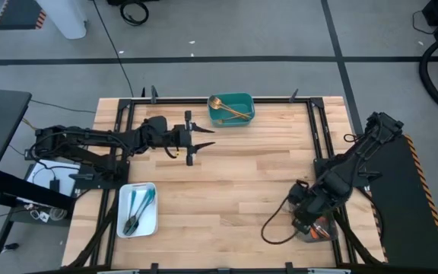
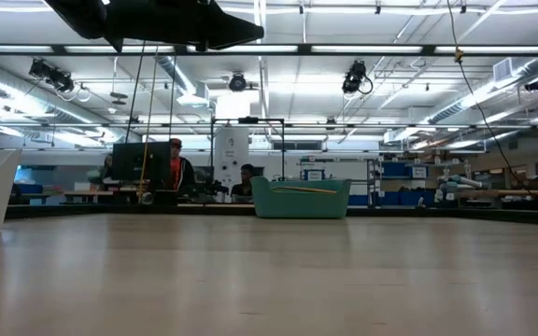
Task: Sort silverware by color (type)
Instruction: Put the orange fork into the black bin
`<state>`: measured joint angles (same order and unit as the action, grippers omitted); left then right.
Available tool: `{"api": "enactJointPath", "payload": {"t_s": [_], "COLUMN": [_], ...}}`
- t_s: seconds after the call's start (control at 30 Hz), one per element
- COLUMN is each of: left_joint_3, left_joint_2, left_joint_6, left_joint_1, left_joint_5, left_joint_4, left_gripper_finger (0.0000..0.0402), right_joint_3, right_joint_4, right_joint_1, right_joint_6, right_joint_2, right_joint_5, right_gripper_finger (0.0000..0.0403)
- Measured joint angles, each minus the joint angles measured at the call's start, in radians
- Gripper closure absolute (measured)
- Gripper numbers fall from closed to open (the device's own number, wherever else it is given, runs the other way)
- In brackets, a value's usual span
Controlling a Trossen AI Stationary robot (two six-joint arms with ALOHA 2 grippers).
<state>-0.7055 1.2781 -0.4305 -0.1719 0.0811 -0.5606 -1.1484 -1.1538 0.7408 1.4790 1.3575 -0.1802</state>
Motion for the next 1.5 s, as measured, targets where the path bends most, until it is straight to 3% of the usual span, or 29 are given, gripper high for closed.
{"api": "enactJointPath", "payload": {"t_s": [0.33,0.5,1.07,1.5], "left_joint_3": [0.0,0.0,0.0,0.0], "left_joint_2": [0.0,0.0,0.0,0.0], "left_joint_6": [0.029,0.057,0.08,0.08], "left_joint_1": [0.0,0.0,0.0,0.0], "left_joint_5": [0.0,0.0,0.0,0.0], "left_joint_4": [0.001,-0.007,0.0,0.011], "left_gripper_finger": [0.0231,0.0231,0.0231,0.0231], "right_joint_3": [0.001,0.064,0.281,0.395], "right_joint_4": [-0.13,-0.126,0.081,0.297], "right_joint_1": [0.134,0.184,0.201,0.203], "right_joint_6": [0.282,0.365,0.524,0.592], "right_joint_2": [-0.053,-0.051,-0.051,-0.051], "right_joint_5": [-0.037,-0.017,0.077,0.078], "right_gripper_finger": [0.0388,0.0389,0.0389,0.0387]}}
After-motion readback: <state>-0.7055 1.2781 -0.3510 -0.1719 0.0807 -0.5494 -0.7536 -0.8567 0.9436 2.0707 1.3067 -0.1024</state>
